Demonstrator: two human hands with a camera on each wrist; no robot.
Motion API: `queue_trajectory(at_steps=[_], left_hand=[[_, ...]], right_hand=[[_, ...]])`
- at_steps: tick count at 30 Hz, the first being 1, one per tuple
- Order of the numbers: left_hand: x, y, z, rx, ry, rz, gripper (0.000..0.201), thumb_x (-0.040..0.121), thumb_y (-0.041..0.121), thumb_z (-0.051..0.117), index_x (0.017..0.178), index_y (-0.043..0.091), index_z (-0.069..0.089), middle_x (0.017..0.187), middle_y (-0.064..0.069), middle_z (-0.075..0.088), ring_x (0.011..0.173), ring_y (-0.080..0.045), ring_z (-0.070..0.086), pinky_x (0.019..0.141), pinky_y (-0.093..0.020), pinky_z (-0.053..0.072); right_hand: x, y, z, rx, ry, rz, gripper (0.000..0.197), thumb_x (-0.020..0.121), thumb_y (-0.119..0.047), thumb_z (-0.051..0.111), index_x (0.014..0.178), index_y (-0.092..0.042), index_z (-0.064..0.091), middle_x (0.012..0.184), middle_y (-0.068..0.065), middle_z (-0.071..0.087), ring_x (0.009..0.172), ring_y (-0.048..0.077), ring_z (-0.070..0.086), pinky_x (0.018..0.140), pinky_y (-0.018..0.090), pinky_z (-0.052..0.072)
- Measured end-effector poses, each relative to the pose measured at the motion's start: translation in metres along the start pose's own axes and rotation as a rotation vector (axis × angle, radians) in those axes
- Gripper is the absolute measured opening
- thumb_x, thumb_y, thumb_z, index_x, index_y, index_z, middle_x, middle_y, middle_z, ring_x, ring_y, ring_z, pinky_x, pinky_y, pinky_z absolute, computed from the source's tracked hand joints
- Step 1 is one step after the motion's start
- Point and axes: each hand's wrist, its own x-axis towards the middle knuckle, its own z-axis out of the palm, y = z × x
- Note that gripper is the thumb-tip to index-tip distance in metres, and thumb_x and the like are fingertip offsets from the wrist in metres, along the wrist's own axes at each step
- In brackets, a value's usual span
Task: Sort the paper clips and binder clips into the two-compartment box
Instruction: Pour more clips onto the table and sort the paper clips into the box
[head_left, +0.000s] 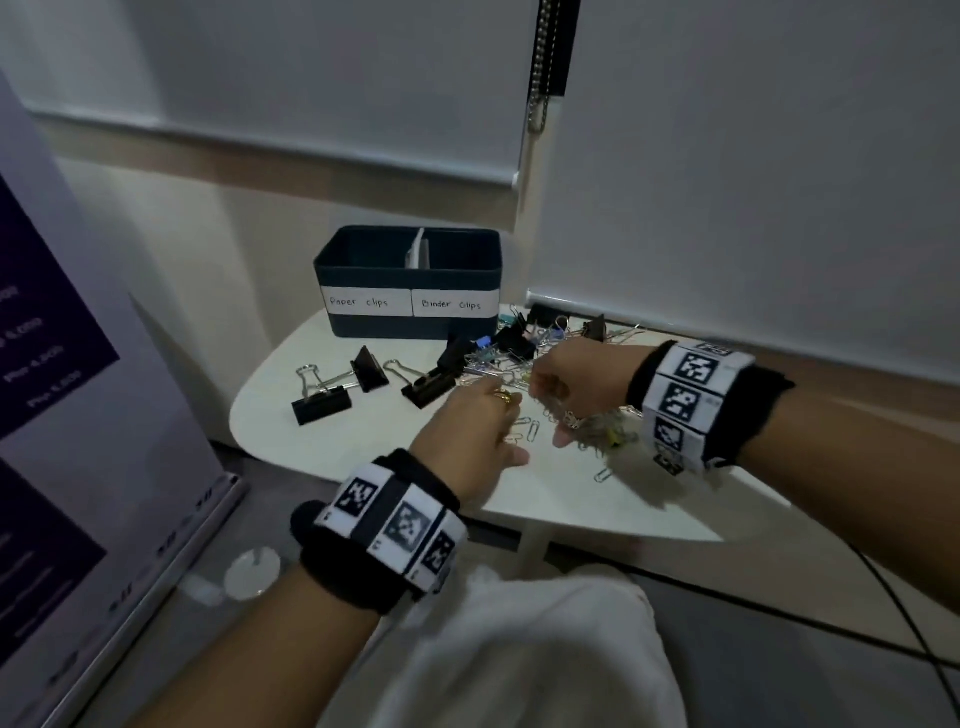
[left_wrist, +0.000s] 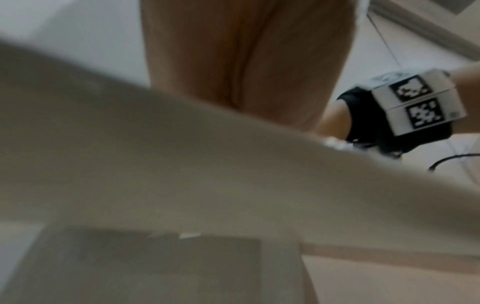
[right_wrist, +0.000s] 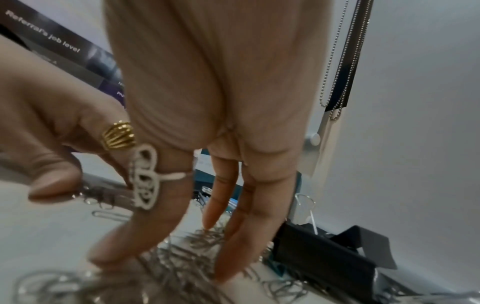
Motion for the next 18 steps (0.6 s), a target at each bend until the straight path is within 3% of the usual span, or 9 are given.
queue_trajectory(at_steps=[2, 4, 7, 11, 15, 18], left_hand=[[0.004, 0.0, 0.004, 0.048, -0.034, 0.005, 0.023, 0.086, 0.024, 0.063, 0.104, 0.01, 0.06, 0.127, -0.004, 0.052, 0.12, -0.021, 0.048, 0.095, -0.03, 0.041], [0.007, -0.003, 0.005, 0.034, -0.025, 0.004, 0.018, 0.087, 0.022, 0.063, 0.102, 0.012, 0.064, 0.111, -0.004, 0.06, 0.108, -0.02, 0.055, 0.087, -0.028, 0.042], [0.009, -0.006, 0.003, 0.036, -0.002, 0.02, 0.026, 0.088, 0.016, 0.062, 0.113, 0.012, 0.068, 0.112, -0.005, 0.066, 0.107, -0.02, 0.059, 0.09, -0.023, 0.042], [0.009, -0.002, 0.006, 0.122, 0.086, 0.008, 0.024, 0.093, 0.013, 0.052, 0.108, 0.01, 0.071, 0.108, -0.01, 0.065, 0.103, -0.023, 0.06, 0.09, -0.03, 0.045], [0.014, 0.005, 0.006, 0.081, 0.057, -0.079, 0.026, 0.084, 0.0, 0.054, 0.101, 0.007, 0.072, 0.103, -0.01, 0.07, 0.098, -0.022, 0.065, 0.091, -0.031, 0.05], [0.022, 0.01, 0.007, 0.069, -0.023, -0.188, 0.022, 0.084, -0.002, 0.054, 0.099, 0.003, 0.07, 0.102, -0.012, 0.069, 0.098, -0.026, 0.066, 0.091, -0.036, 0.053]], right_hand=[[0.0, 0.0, 0.001, -0.031, 0.019, -0.017, 0.03, 0.084, -0.011, 0.066, 0.113, -0.015, 0.057, 0.104, -0.001, 0.06, 0.092, 0.013, 0.053, 0.082, 0.022, 0.045], [0.001, 0.002, 0.0, -0.066, 0.048, -0.057, 0.024, 0.088, -0.004, 0.058, 0.111, -0.011, 0.061, 0.109, 0.003, 0.064, 0.098, 0.016, 0.06, 0.084, 0.022, 0.046], [-0.002, 0.006, -0.001, -0.089, 0.106, -0.086, 0.019, 0.084, -0.007, 0.062, 0.102, -0.01, 0.068, 0.102, 0.006, 0.068, 0.097, 0.021, 0.064, 0.079, 0.023, 0.046], [-0.002, 0.012, 0.001, -0.073, 0.111, -0.084, 0.017, 0.085, -0.008, 0.061, 0.1, -0.008, 0.069, 0.101, 0.009, 0.069, 0.097, 0.024, 0.065, 0.079, 0.024, 0.046], [-0.003, 0.013, 0.001, -0.007, 0.058, -0.1, 0.019, 0.088, 0.004, 0.05, 0.096, 0.0, 0.067, 0.099, 0.016, 0.071, 0.094, 0.027, 0.068, 0.087, 0.033, 0.055], [-0.003, 0.009, 0.002, -0.096, 0.045, -0.112, 0.026, 0.087, 0.005, 0.05, 0.104, -0.003, 0.066, 0.107, 0.007, 0.069, 0.103, 0.02, 0.064, 0.088, 0.023, 0.049]])
